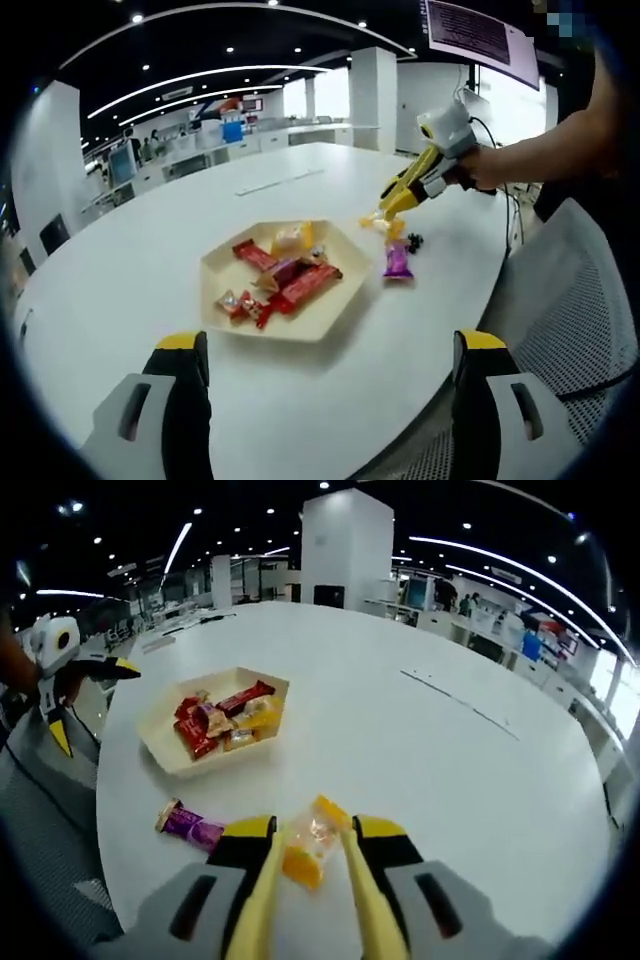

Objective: Place the target food into the container with the food tongs after gripping and lifting it, then release it inside without dropping or visibly crushing the food.

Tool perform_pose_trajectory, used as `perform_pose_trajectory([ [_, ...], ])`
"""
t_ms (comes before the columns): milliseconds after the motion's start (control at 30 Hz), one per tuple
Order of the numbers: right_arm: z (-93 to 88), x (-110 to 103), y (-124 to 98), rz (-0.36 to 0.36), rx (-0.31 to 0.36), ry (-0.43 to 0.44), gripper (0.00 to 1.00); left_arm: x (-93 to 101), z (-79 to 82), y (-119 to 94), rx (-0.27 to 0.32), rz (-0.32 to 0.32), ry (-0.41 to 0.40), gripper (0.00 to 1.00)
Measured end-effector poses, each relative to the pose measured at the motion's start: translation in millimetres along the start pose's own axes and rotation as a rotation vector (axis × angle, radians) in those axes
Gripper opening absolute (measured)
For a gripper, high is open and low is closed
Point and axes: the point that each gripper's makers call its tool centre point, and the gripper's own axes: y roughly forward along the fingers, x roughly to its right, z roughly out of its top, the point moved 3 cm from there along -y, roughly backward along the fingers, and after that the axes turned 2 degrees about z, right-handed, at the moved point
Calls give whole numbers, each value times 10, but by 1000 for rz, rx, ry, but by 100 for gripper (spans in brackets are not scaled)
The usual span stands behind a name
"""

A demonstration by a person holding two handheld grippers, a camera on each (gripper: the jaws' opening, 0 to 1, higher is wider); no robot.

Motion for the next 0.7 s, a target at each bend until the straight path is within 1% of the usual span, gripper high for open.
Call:
perform_pose_trajectory([
  [33,-16,-13,9,2,-1,16,29,-2,1,-1,0,2,2,98],
  [67,-62,-41,16,0,-13,71,29,-5,14,-4,7,2,1,98],
  [100,-89,-35,17,-16,-20,77,29,-10,9,-3,5,4,-1,98],
  [133,-100,-39,24,-21,-16,68,29,-17,0,-4,1,6,-3,98],
  [167,-105,-31,25,-26,-13,78,29,-17,9,-7,5,8,-3,98],
  [233,-95,-21,26,-23,-9,89,29,-19,9,-8,3,10,-5,98],
  [267,-87,-27,31,-10,-11,72,29,-21,6,-8,2,11,-5,98],
  [300,-76,-28,39,15,-15,27,29,-22,5,-6,3,11,-4,98],
  [333,-64,-32,54,41,-7,1,29,-23,4,-5,3,11,-5,98],
  [367,-45,-61,58,96,5,-51,28,-24,0,-5,0,12,-5,98],
  [400,-73,-97,52,143,-16,-78,28,-25,1,-5,1,12,-5,98],
  [433,-65,-180,34,226,-15,-138,28,-26,2,-5,1,13,-5,98],
  [467,-48,-216,18,255,-9,-169,28,-26,1,-5,0,13,-8,98],
  [500,-45,-210,12,248,-16,-188,28,-27,1,-5,0,14,-8,98],
  [533,-58,-166,8,216,-36,-197,29,-29,3,-7,1,15,-8,98],
  [567,-55,-166,8,217,-34,-189,29,-31,0,-4,1,15,-8,98],
  [600,-45,-150,10,212,-32,-171,29,-33,-3,-2,0,14,-9,98],
  [633,-30,-133,15,194,-19,-132,29,-31,-3,-4,-2,15,-8,97],
  [700,-33,-123,31,181,-13,-102,30,-30,-1,-4,-2,16,-8,98],
])
